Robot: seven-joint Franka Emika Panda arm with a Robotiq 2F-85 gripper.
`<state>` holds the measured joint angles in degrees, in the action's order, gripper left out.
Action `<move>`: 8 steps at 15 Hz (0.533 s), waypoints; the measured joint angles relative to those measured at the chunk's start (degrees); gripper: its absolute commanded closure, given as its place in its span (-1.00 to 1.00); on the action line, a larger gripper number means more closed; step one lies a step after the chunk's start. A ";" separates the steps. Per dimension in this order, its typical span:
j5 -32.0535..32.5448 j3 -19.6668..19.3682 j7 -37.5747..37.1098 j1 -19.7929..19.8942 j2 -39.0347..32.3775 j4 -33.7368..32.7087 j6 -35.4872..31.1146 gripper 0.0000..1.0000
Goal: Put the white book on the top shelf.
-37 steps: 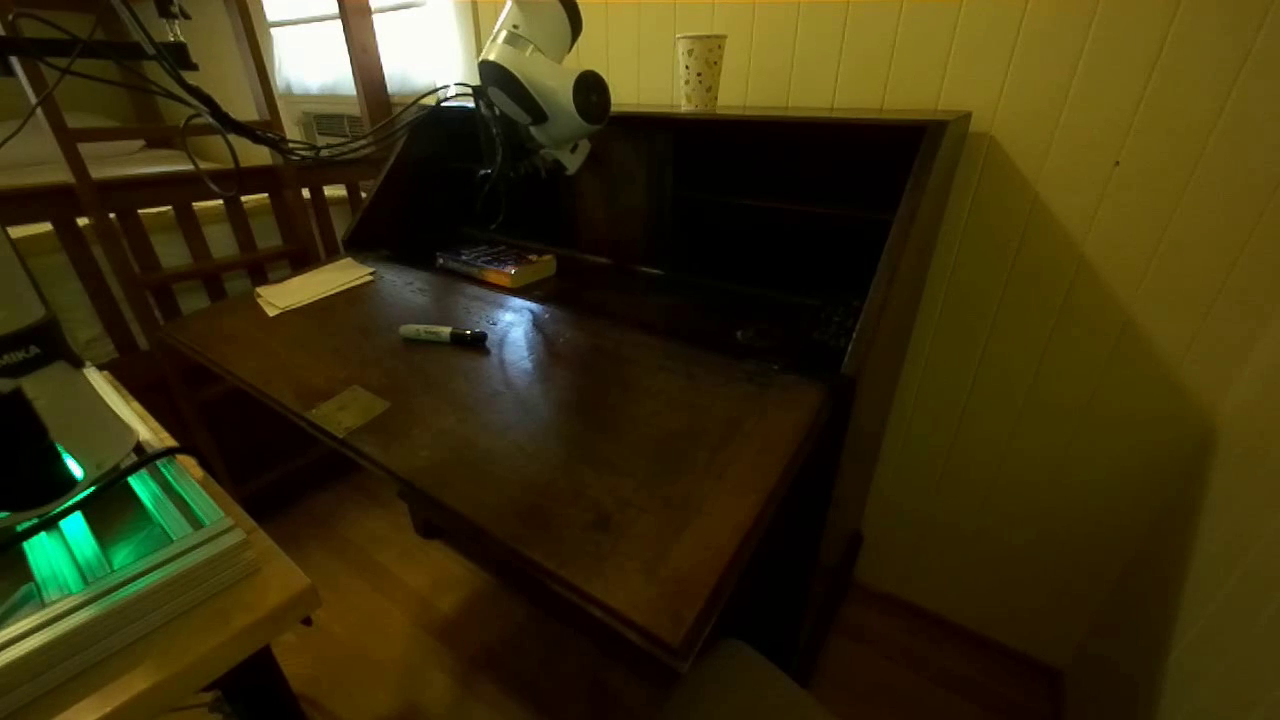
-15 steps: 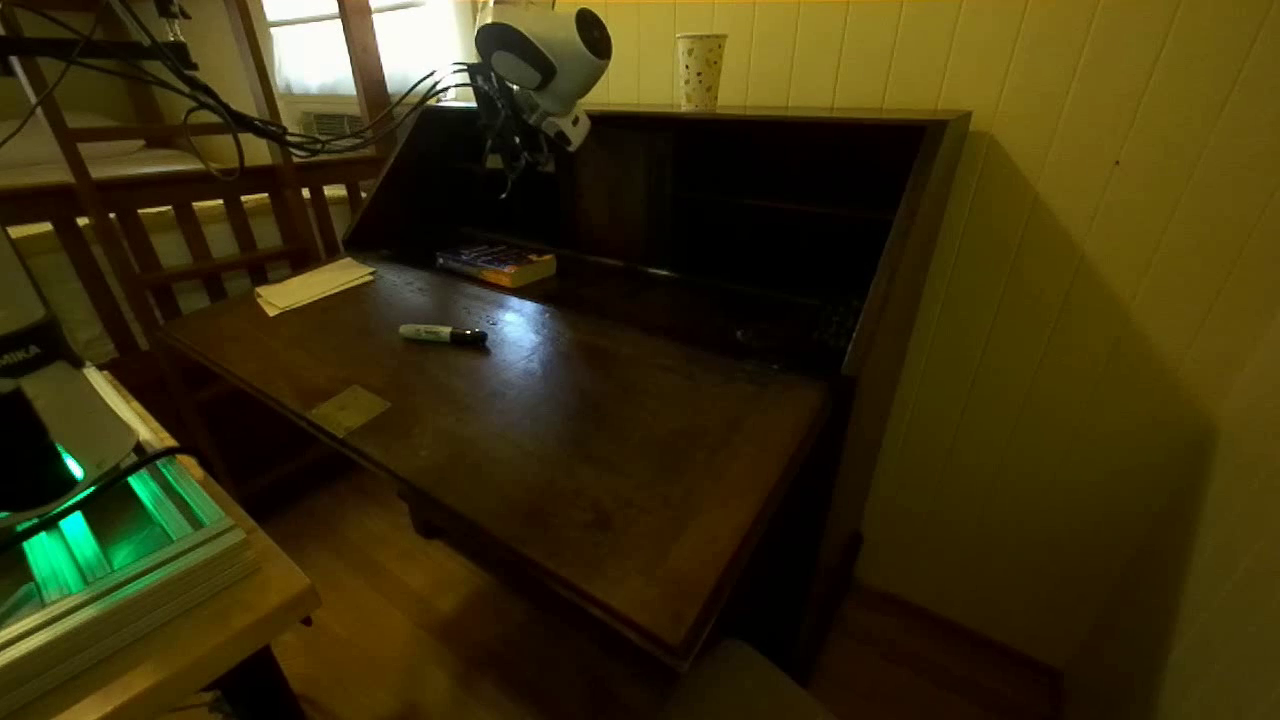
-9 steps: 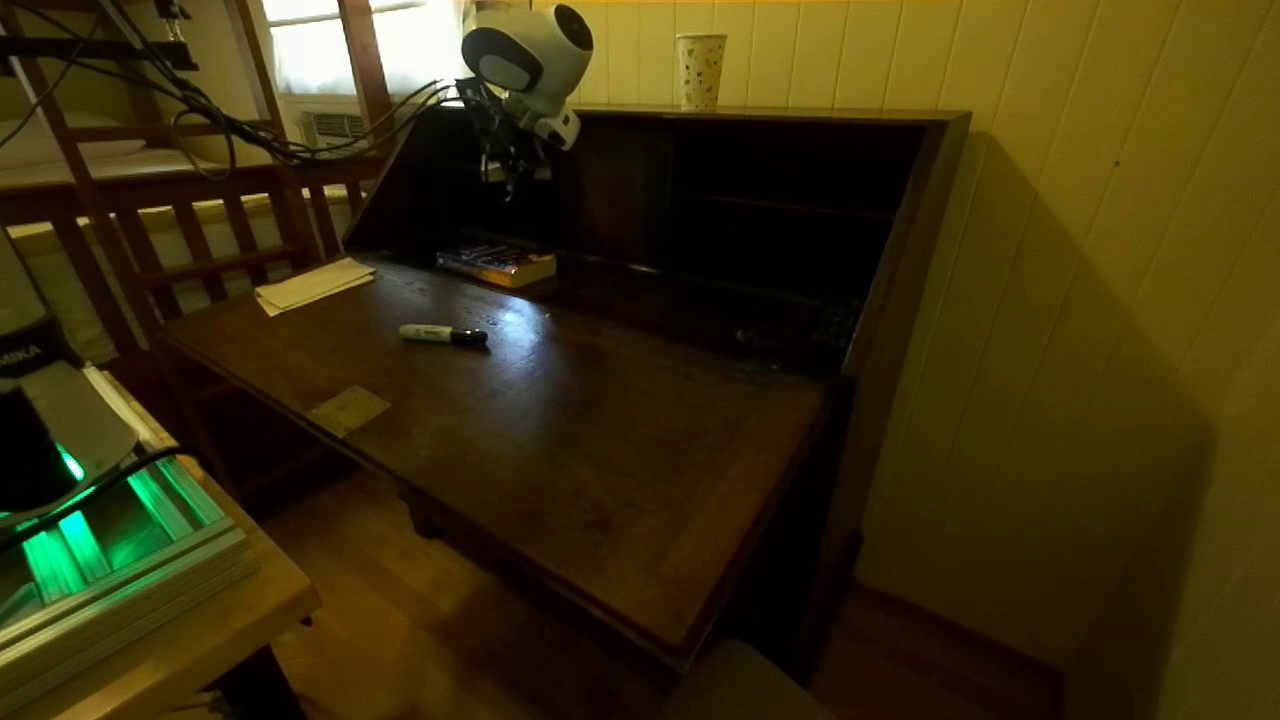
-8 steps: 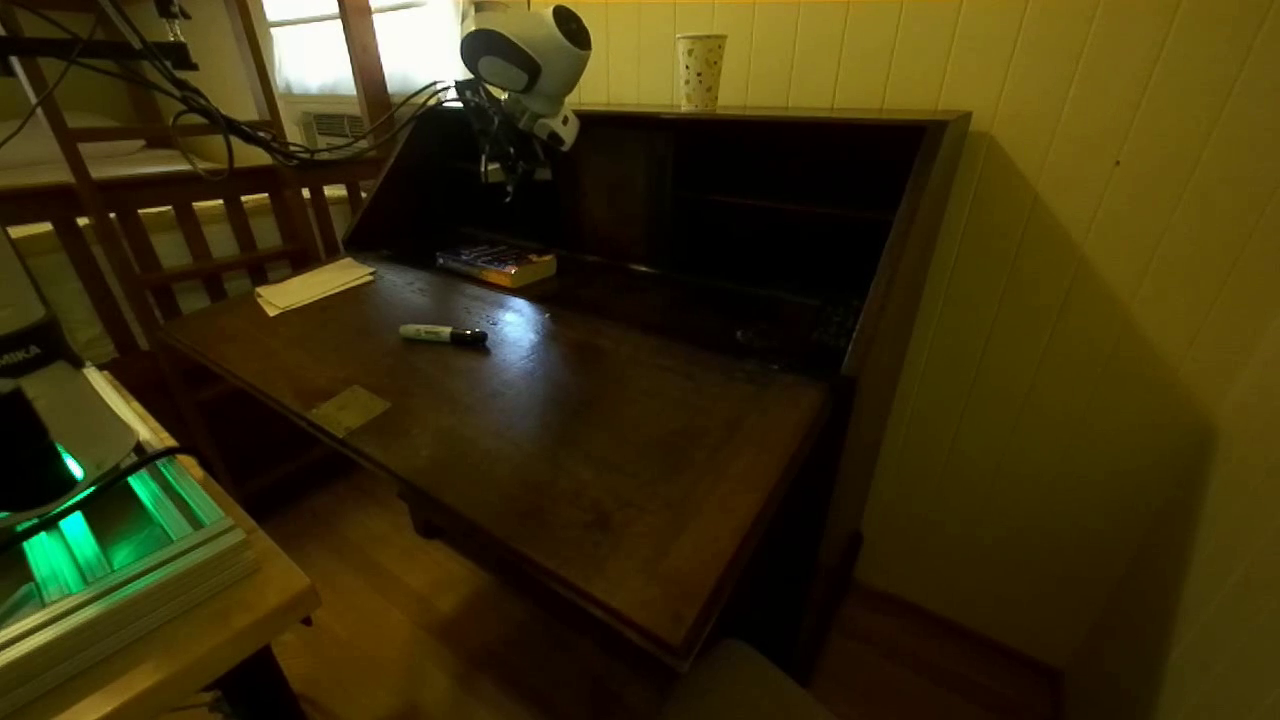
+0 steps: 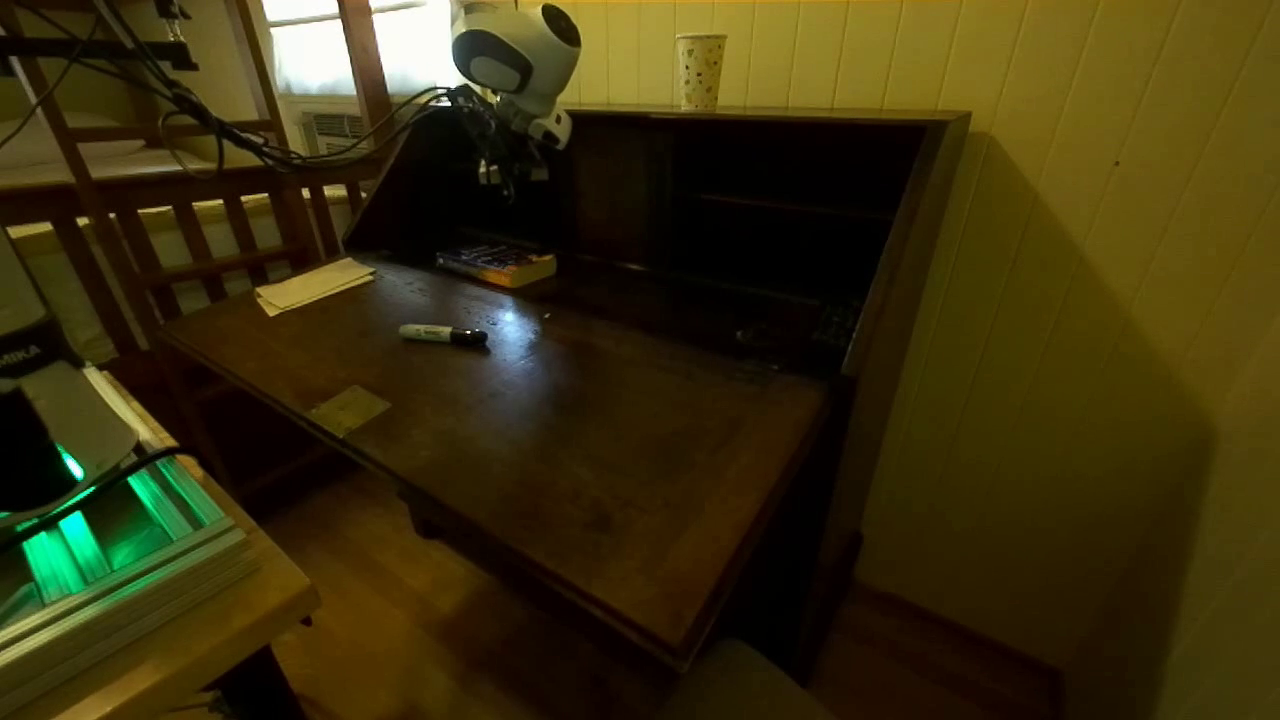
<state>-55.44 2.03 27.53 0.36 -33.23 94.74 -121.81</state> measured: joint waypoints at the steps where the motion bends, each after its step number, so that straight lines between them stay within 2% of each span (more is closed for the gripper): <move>1: 0.00 0.34 0.38 0.08 0.49 0.50 0.00 -1.00; 5: 0.81 1.08 1.20 -0.08 3.28 2.62 -0.11 -1.00; 8: 3.88 1.08 0.32 -0.50 5.29 3.86 -0.19 -1.00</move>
<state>-51.56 3.11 27.85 -0.14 -27.94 98.59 -122.00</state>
